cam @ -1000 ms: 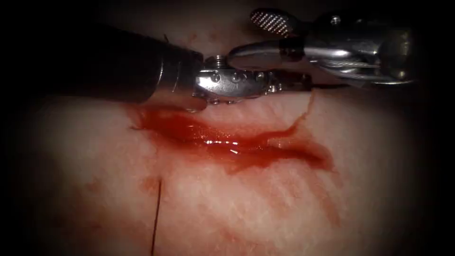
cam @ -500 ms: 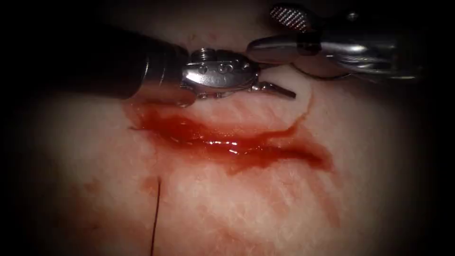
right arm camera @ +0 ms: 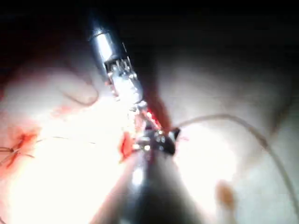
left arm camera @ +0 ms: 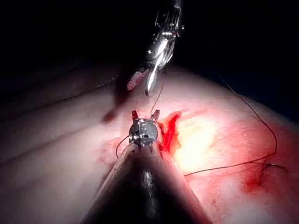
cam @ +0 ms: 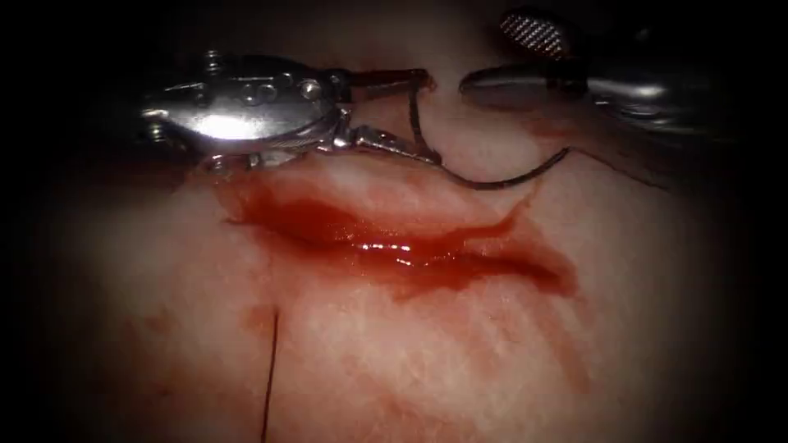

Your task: Wound Closure

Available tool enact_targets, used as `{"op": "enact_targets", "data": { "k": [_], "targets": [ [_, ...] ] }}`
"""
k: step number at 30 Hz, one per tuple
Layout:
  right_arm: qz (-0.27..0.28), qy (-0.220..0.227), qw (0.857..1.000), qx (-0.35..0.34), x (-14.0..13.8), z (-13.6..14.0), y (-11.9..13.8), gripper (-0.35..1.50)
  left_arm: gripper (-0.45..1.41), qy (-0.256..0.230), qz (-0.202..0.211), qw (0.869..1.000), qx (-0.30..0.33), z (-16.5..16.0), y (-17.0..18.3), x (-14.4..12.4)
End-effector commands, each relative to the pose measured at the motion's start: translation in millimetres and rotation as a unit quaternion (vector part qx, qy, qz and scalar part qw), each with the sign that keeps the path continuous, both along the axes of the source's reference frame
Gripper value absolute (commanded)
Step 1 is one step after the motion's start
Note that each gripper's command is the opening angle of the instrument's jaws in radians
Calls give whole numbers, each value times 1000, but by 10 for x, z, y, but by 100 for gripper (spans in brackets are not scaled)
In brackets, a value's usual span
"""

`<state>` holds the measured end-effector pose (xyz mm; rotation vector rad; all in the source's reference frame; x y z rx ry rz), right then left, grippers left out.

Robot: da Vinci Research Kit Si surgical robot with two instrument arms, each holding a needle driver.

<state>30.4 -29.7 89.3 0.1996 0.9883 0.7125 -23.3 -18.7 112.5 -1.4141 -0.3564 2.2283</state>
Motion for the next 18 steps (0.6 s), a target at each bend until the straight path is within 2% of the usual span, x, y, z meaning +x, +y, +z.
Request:
{"op": "enact_targets", "data": {
  "k": [1,5,11,14,15,18],
  "targets": [
    [-2,2,1000,-1,9,3,-4,122,49,4,1,1000,-3,5,-1,-6],
    [-4,2,1000,-2,9,5,-7,122,46,3,1,1000,-5,17,7,-15],
    [-15,-5,1000,-2,3,7,-10,120,44,14,10,1000,-9,56,23,-31],
    [-27,-2,1000,1,2,8,-16,111,42,15,13,1000,-11,68,27,-25],
    [-40,0,999,2,2,9,-21,103,42,15,14,1000,-12,69,27,-20],
    [-63,-2,998,4,1,10,-34,98,42,16,16,1000,-14,65,20,1]
  ]
}}
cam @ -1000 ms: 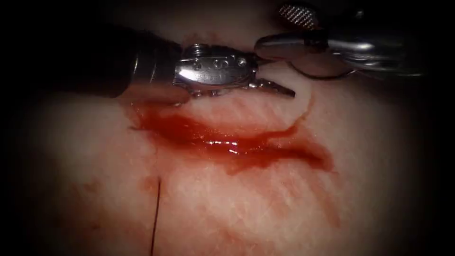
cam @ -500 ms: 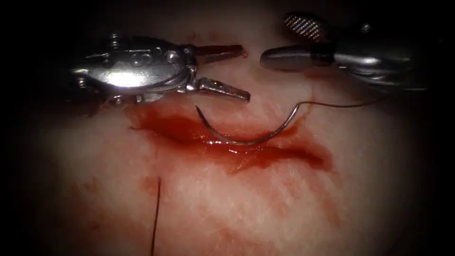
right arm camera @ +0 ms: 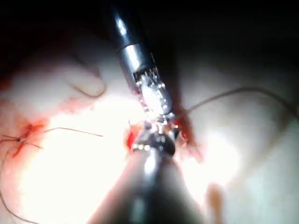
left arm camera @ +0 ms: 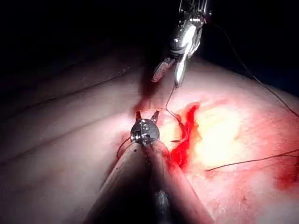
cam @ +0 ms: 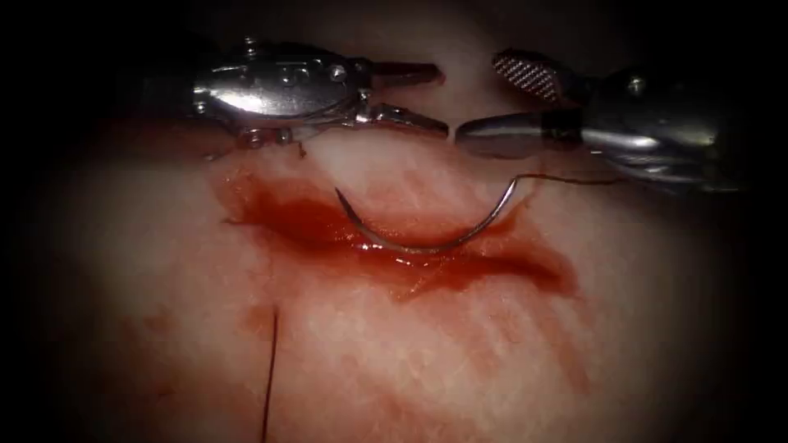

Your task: Wound Closure

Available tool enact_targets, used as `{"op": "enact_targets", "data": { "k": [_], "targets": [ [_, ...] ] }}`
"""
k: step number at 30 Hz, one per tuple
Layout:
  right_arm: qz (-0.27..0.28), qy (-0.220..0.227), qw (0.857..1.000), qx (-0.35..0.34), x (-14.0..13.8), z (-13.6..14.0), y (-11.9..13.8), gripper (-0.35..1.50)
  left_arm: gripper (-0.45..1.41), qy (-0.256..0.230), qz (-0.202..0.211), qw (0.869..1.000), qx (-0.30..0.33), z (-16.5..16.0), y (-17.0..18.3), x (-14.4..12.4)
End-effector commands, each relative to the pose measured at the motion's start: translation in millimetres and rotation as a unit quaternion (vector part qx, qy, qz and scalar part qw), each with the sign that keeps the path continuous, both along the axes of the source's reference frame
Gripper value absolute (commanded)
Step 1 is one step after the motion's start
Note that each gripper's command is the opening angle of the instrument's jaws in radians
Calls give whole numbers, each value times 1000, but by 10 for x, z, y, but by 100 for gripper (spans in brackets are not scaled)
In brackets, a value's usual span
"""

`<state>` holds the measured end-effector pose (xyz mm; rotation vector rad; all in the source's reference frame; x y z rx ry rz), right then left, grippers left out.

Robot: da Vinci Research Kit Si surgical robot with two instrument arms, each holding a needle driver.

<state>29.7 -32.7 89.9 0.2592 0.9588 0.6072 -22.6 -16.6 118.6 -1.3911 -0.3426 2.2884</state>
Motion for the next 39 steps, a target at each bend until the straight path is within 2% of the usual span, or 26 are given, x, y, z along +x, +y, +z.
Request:
{"op": "enact_targets", "data": {
  "k": [1,4,7,9,14,19,22,24,26,28,31,32,33,35,39],
  "targets": [
    [-9,4,1000,2,7,4,-7,98,42,-1,1,1000,-2,2,-3,0],
    [-51,2,999,7,4,11,-24,96,41,1,2,1000,-2,-16,-22,20],
    [-79,-11,997,8,7,22,-41,96,41,1,2,1000,0,-31,-35,28],
    [-101,-21,995,6,19,41,-60,96,39,2,3,1000,-1,-58,-53,30],
    [-110,-17,994,2,24,46,-66,95,37,-7,15,1000,0,-83,-78,33],
    [-111,-16,994,3,22,45,-65,95,37,-19,34,999,-5,-107,-107,49],
    [-111,-16,994,4,22,44,-65,95,37,-32,72,997,-23,-115,-122,65],
    [-111,-16,994,4,22,44,-65,95,37,-28,103,993,-40,-115,-129,74],
    [-111,-14,994,3,23,43,-66,95,46,-20,170,982,-83,-104,-140,83],
    [-110,-13,994,3,23,42,-66,93,51,-21,197,974,-109,-95,-146,84],
    [-108,-9,994,2,25,39,-67,93,54,-20,226,963,-146,-75,-155,79],
    [-108,-9,994,2,25,39,-67,93,54,-20,226,963,-146,-75,-155,79],
    [-105,-8,994,1,25,37,-66,93,56,-13,250,953,-170,-57,-164,74],
    [-105,-8,994,2,25,37,-67,93,56,-8,268,945,-187,-44,-170,70],
    [-104,-7,995,1,25,36,-67,93,56,-4,282,937,-207,-26,-178,65]
  ]
}}
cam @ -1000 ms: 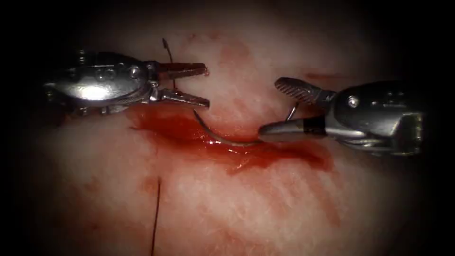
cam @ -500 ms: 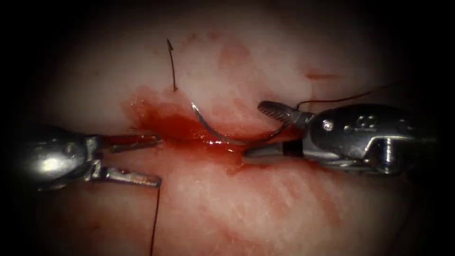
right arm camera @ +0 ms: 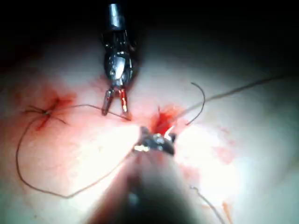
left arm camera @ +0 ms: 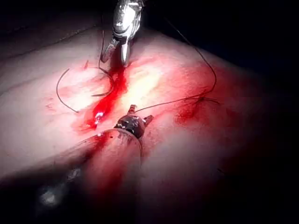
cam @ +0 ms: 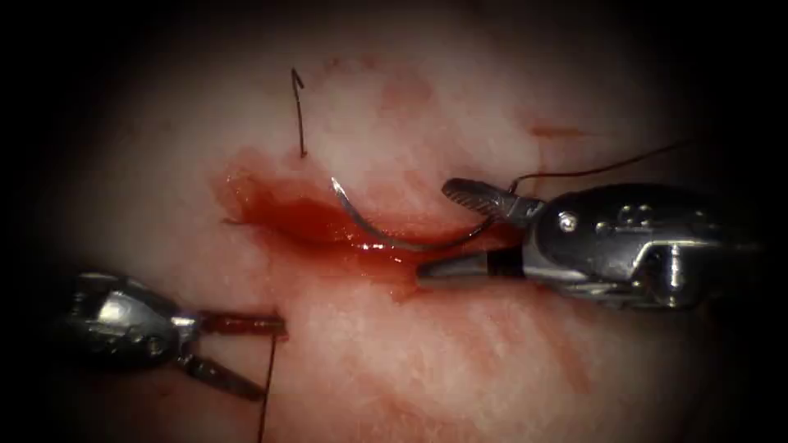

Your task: Wound Closure

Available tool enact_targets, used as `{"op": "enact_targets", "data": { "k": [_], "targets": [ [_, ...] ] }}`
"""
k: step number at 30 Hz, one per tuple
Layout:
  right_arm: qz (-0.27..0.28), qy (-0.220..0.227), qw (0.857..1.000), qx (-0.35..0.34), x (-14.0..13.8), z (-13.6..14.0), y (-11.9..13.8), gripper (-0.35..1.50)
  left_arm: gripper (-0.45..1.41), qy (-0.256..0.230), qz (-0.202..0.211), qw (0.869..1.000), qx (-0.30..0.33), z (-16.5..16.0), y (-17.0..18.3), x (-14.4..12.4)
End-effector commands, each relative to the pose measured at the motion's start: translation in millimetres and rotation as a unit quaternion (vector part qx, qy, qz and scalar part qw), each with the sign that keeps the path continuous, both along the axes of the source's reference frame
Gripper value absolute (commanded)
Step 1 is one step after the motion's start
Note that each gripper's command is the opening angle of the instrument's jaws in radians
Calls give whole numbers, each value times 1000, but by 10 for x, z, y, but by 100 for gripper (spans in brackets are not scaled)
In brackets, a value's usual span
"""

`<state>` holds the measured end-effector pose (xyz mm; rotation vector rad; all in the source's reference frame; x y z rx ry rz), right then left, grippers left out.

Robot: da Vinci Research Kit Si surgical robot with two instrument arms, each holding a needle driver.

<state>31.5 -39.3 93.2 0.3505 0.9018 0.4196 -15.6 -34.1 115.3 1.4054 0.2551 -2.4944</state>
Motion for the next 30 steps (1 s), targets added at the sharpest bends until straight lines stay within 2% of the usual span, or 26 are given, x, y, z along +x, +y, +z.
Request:
{"op": "enact_targets", "data": {
  "k": [1,4,12,25,30],
  "targets": [
    [0,1,1000,0,7,3,-1,93,57,-2,6,1000,-9,12,-5,-6],
    [2,1,1000,-2,7,3,-1,93,57,6,17,1000,-16,19,-8,-6],
    [4,2,1000,-3,8,3,-1,93,54,6,16,1000,-15,6,-16,-18],
    [5,3,1000,-4,9,5,-3,93,54,2,25,1000,-14,-43,-61,-18],
    [5,2,1000,-4,10,5,-3,93,54,2,25,1000,-14,-61,-76,-26]
  ]
}}
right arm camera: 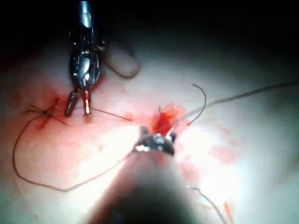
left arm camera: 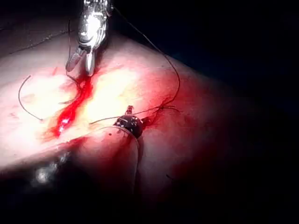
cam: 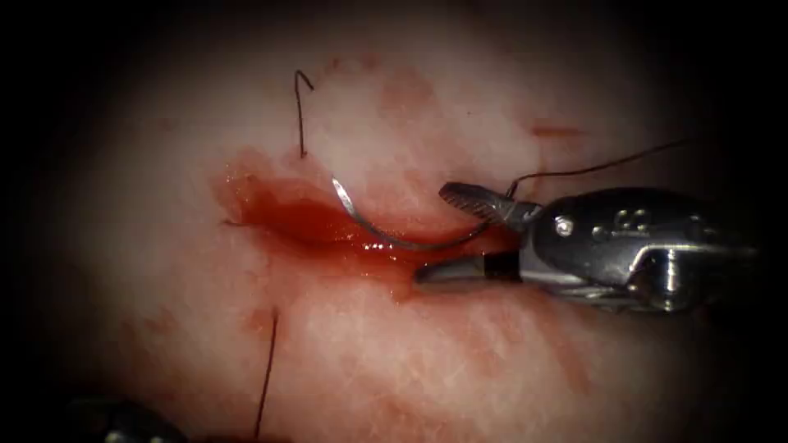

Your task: Wound Closure

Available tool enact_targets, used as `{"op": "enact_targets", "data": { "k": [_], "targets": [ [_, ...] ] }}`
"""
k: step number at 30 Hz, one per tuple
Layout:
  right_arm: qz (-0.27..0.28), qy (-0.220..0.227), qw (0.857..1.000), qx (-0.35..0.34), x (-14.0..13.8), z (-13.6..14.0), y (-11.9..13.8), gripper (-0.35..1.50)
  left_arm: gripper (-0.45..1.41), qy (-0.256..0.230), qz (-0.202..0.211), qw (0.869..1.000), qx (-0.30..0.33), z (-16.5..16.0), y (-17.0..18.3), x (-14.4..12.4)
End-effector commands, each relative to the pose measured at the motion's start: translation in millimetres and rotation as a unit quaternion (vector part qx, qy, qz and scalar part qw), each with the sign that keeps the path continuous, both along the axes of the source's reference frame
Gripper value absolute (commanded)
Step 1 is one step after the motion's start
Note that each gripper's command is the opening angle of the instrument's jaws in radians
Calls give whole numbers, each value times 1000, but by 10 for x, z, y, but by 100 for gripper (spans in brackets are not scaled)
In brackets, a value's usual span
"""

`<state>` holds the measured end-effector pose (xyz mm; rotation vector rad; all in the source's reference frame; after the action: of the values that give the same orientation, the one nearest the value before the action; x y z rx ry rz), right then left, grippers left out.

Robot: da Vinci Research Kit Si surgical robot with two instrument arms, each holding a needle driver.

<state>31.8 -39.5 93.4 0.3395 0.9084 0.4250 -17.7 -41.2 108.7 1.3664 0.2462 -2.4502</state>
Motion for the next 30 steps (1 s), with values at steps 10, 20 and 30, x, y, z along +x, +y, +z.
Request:
{"op": "enact_targets", "data": {
  "k": [10,20,30],
  "targets": [
    [-2,2,1000,0,13,-1,-5,85,-45,2,-53,999,-6,13,11,3],
    [-37,51,997,-46,40,-4,-7,85,-45,3,-130,991,-12,-2,92,21],
    [-118,140,968,-173,106,11,-33,68,-45,1,-126,992,-17,-9,94,21]
  ]
}}
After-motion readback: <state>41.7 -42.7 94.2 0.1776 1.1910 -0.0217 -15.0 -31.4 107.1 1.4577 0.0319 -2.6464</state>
